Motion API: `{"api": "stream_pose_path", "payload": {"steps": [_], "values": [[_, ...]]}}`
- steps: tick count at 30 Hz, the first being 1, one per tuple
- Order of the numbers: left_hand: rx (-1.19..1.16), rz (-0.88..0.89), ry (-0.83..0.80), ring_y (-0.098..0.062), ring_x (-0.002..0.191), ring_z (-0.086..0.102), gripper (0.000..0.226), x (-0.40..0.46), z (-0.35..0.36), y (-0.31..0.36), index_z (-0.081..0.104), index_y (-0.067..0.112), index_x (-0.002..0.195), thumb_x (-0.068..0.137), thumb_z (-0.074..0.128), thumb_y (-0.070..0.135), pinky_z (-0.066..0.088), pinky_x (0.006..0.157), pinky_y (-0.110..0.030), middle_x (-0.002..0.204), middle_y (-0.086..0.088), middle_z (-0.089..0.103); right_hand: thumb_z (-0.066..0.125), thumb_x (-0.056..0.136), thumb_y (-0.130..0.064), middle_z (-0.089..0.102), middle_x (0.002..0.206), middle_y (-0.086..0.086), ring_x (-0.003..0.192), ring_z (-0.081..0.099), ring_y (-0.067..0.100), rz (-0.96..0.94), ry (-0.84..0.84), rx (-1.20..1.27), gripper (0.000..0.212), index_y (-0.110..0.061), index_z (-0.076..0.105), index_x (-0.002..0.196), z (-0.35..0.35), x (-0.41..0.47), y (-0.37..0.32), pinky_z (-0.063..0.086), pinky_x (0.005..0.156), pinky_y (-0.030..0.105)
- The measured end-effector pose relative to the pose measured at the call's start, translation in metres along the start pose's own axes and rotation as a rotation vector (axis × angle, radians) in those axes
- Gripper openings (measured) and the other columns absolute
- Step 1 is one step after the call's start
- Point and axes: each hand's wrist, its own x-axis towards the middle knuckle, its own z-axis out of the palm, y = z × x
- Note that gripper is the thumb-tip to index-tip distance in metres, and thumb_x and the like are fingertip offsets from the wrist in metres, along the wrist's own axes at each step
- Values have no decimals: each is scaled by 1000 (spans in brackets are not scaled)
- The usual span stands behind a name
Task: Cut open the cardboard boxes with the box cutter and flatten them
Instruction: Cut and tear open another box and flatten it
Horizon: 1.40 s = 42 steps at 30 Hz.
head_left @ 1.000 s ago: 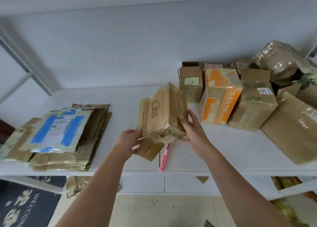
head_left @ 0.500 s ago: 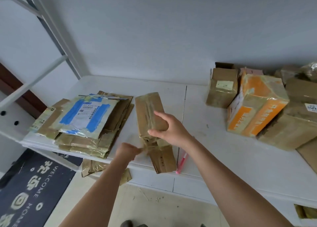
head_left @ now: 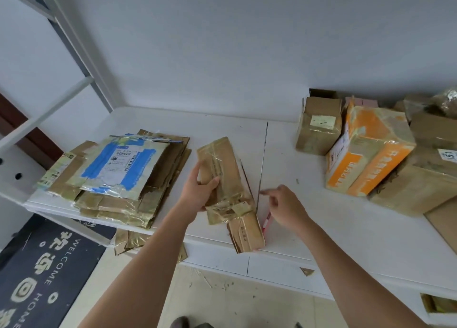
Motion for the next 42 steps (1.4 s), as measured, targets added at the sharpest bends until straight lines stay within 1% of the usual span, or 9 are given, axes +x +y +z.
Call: {"api": "stream_pose_path", "payload": {"steps": [4, 8, 14, 19, 24, 28, 32, 36, 42], "values": [[23, -6, -7, -25, 100, 64, 64, 3, 12, -3, 33, 52, 143, 93, 66, 29, 59, 72, -42, 126, -5, 58, 47, 94, -9, 49, 123, 2, 116, 51, 21, -73, -191, -454, 41, -28, 63, 127, 19, -24, 36, 47, 81, 31], [151, 34, -23, -26, 104, 63, 66, 7, 32, 5, 30, 50, 146, 93, 66, 32, 60, 76, -49, 134, 0, 51, 50, 92, -17, 58, 111, -3, 113, 53, 19, -180, -108, -709, 24, -25, 64, 110, 10, -28, 43, 47, 78, 32], [258, 54, 5, -23, 95, 64, 72, 10, 47, 9, 24, 47, 150, 93, 66, 32, 60, 72, -52, 132, 0, 53, 53, 92, -21, 59, 102, -3, 101, 58, 20, 15, 36, -796, 17, -22, 50, 109, -39, -40, 63, 41, 65, 32], [296, 77, 58, -25, 87, 67, 71, -2, 56, 3, 24, 41, 153, 94, 63, 32, 61, 70, -50, 97, 10, 57, 60, 87, -8, 60, 79, -3, 69, 58, 19, -94, 495, -120, 7, -11, 53, 89, -58, -35, 32, 42, 55, 30], [200, 68, 7, -26, 84, 70, 76, -21, 63, -9, 23, 37, 153, 93, 67, 24, 61, 63, -50, 96, 9, 60, 64, 90, 0, 69, 93, -10, 83, 64, 2, -176, 467, 542, 5, -2, 65, 94, -50, 0, -32, 50, 70, 17], [140, 55, -31, -26, 82, 72, 77, -22, 58, -8, 24, 36, 153, 92, 67, 19, 61, 61, -50, 93, 6, 63, 68, 91, -7, 73, 91, 0, 84, 71, 11, -142, 329, 712, 5, -3, 65, 91, -30, 32, -68, 58, 73, 29], [105, 21, -95, -24, 96, 69, 76, -22, 50, -7, 25, 38, 153, 93, 66, 15, 62, 63, -46, 121, -2, 60, 60, 97, -10, 72, 81, 9, 76, 71, 22, -123, 308, 769, 16, -9, 54, 82, -16, 61, -86, 56, 71, 47], [111, 3, -146, -15, 83, 70, 73, -20, 42, -7, 30, 45, 149, 92, 67, 17, 62, 64, -42, 101, 5, 63, 54, 100, -11, 67, 86, 13, 81, 69, 20, -121, 347, 641, 15, -9, 48, 87, -4, 74, -77, 53, 65, 33], [47, -8, -139, -17, 90, 67, 71, -16, 39, -10, 34, 47, 146, 92, 66, 15, 62, 62, -35, 107, 8, 56, 54, 100, -14, 65, 88, 16, 82, 66, 27, -145, 331, 557, 17, -15, 46, 84, 1, 83, -69, 45, 56, 20]]}}
